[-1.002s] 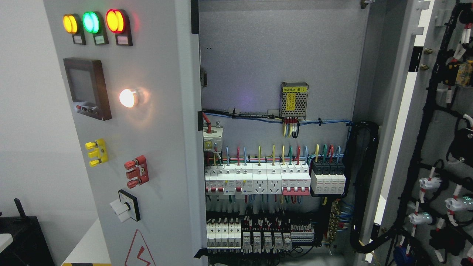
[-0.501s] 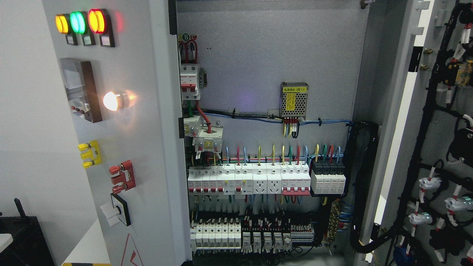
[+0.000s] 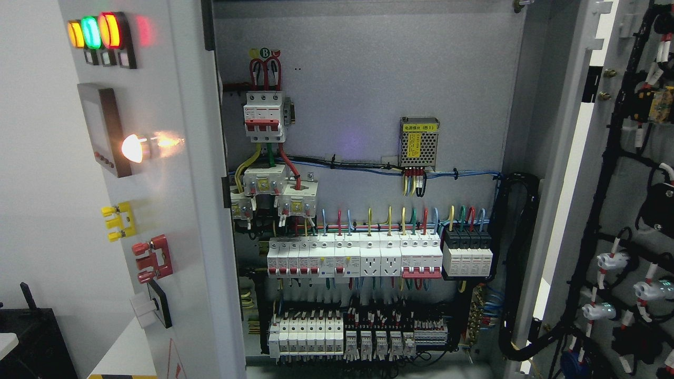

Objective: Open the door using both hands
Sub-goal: 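Keep swinging the button-covered door wide open with the right hand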

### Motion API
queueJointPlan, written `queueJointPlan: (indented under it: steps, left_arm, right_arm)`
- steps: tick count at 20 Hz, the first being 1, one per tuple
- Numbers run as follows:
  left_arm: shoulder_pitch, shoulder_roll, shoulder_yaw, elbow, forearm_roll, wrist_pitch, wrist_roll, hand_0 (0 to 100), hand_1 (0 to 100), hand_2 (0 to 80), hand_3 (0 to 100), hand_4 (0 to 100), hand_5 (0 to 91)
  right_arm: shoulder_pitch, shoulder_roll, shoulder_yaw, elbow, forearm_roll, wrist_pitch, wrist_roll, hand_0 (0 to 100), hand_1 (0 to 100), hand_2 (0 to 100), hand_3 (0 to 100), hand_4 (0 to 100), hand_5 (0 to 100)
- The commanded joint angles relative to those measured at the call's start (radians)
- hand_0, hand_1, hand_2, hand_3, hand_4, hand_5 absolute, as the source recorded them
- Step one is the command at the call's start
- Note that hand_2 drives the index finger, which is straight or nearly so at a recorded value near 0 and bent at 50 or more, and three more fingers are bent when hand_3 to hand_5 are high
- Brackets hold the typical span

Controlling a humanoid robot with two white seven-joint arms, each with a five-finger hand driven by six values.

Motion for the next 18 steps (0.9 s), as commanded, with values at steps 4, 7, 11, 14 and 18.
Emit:
queueJointPlan:
  steps: [4, 7, 11, 14, 18]
  left_arm:
    - [-0.001, 0.0, 0.0, 0.0, 0.0, 0.001, 0.0, 0, 0, 0.0, 0, 3, 0.0]
    - [0.0, 0.0, 0.0, 0.0, 0.0, 0.001, 0.0, 0, 0, 0.0, 0, 3, 0.0]
    - [0.0, 0.0, 0.0, 0.0, 0.0, 0.001, 0.0, 0, 0, 0.0, 0, 3, 0.0]
    - [0.0, 0.0, 0.0, 0.0, 0.0, -0.001, 0.0, 0, 0, 0.0, 0, 3, 0.0]
    - [0.0, 0.0, 0.0, 0.0, 0.0, 0.001, 0.0, 0, 0, 0.0, 0, 3, 0.0]
  right_arm:
    - [-0.02, 0.035, 0.048, -0.009, 0.003, 0.034, -0.004, 11, 0, 0, 0, 0, 0]
    - [-0.02, 0.057, 0.048, -0.01, 0.006, 0.051, -0.004, 11, 0, 0, 0, 0, 0]
    - [-0.02, 0.085, 0.052, -0.01, 0.014, 0.052, -0.005, 11, 0, 0, 0, 0, 0]
    - [-0.02, 0.094, 0.061, -0.01, 0.014, 0.052, -0.005, 11, 0, 0, 0, 0, 0]
    - [-0.02, 0.103, 0.065, -0.01, 0.015, 0.052, -0.005, 11, 0, 0, 0, 0, 0]
